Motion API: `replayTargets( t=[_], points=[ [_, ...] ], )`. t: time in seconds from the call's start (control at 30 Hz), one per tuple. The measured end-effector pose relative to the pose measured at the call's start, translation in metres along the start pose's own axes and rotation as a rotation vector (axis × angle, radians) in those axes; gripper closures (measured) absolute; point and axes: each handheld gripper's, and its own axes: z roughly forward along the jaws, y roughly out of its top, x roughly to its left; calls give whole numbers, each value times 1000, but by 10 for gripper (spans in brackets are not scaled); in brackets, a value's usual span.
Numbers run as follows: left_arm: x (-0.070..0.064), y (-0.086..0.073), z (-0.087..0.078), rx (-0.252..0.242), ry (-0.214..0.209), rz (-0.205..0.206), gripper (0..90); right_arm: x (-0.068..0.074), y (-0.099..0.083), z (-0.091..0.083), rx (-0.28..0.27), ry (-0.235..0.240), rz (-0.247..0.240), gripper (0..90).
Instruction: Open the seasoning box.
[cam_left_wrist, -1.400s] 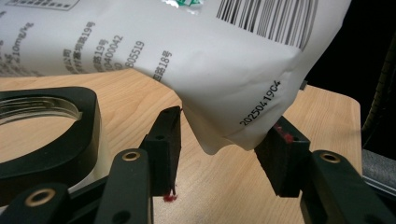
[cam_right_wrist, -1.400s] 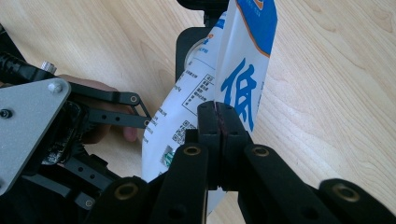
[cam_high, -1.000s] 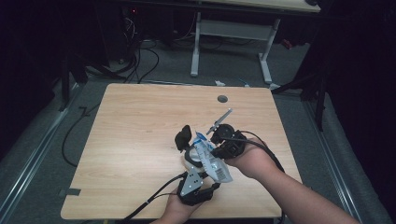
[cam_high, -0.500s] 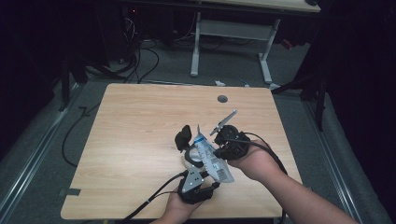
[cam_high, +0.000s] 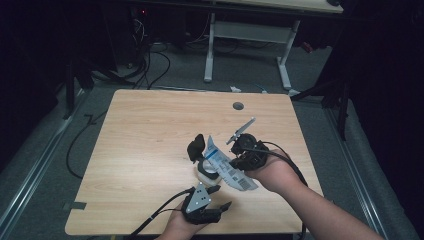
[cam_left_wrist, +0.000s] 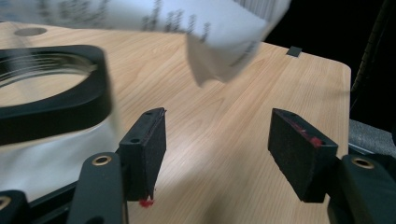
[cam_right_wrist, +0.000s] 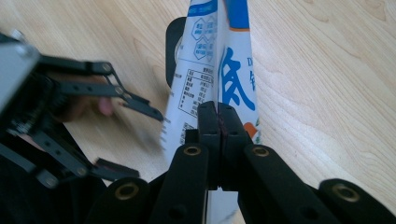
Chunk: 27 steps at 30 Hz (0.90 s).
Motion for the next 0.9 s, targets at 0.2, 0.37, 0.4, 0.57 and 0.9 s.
replayTargets(
  t=[0.2,0.37,0.4,0.57,0.9],
  points=[
    [23,-8,-30,-1,47,-31,371,0,-2,5,4,12,2,900],
    [48,-16,-51,-34,127,-84,379,-1,-4,9,-8,16,6,900],
    [52,-16,-54,-41,142,-86,381,-1,-6,10,-13,18,4,900],
    [69,-14,-66,-58,207,-83,382,-1,-12,13,-53,28,12,900],
    [93,-18,-70,10,288,-88,410,-9,-31,14,-129,45,52,900]
  ],
)
